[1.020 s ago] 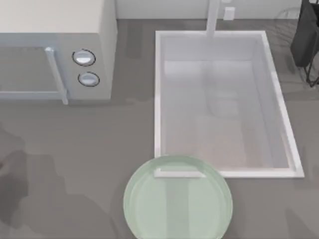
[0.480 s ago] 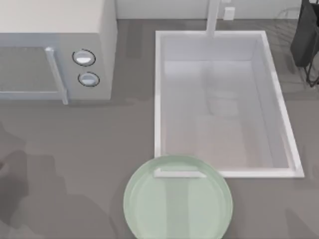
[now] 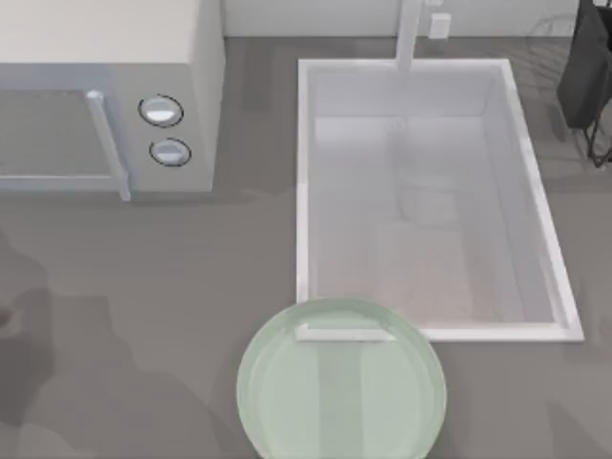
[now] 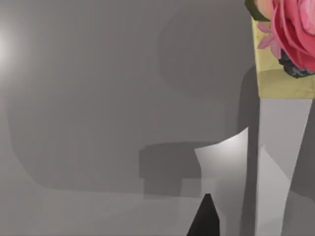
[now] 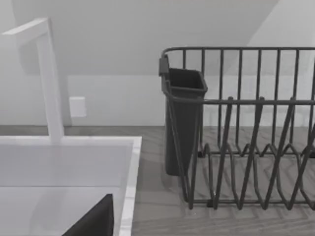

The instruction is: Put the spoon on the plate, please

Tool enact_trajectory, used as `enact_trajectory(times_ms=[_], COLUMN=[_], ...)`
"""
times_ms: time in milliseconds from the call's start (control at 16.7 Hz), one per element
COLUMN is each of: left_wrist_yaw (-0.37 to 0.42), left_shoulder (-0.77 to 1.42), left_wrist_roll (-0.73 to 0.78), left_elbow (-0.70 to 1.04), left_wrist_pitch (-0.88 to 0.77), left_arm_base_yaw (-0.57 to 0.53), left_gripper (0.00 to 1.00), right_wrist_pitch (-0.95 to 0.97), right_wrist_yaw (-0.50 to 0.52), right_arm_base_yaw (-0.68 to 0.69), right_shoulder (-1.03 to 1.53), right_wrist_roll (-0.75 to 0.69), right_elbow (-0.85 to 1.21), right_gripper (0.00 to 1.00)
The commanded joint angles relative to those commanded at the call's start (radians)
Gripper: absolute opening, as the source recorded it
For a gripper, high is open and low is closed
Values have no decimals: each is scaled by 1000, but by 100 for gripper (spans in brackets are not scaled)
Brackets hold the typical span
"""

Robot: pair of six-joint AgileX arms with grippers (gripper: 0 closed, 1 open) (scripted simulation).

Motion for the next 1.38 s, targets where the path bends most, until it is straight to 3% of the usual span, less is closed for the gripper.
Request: enact_trajectory(times_ms=[480, 900, 1140, 1380], left_wrist_yaw=[0, -1, -1, -1], left_shoulder=[-132, -146, -99, -14], left_wrist_roll=[-3, -9, -25, -50], left_elbow=[207, 225, 263, 340], left_wrist_pitch=[-350, -373, -377, -378], left_arm_base_yaw=[-5, -15, -140, -382], left_gripper=[0, 0, 0, 0], right_wrist_pitch=[0, 0, 0, 0], right_wrist_yaw=[0, 0, 0, 0], right_arm_base_yaw=[0, 0, 0, 0], right_shoulder=[0, 0, 0, 0], right_wrist_roll=[0, 0, 0, 0], right_elbow=[0, 0, 0, 0], right_gripper=[100, 100, 100, 100])
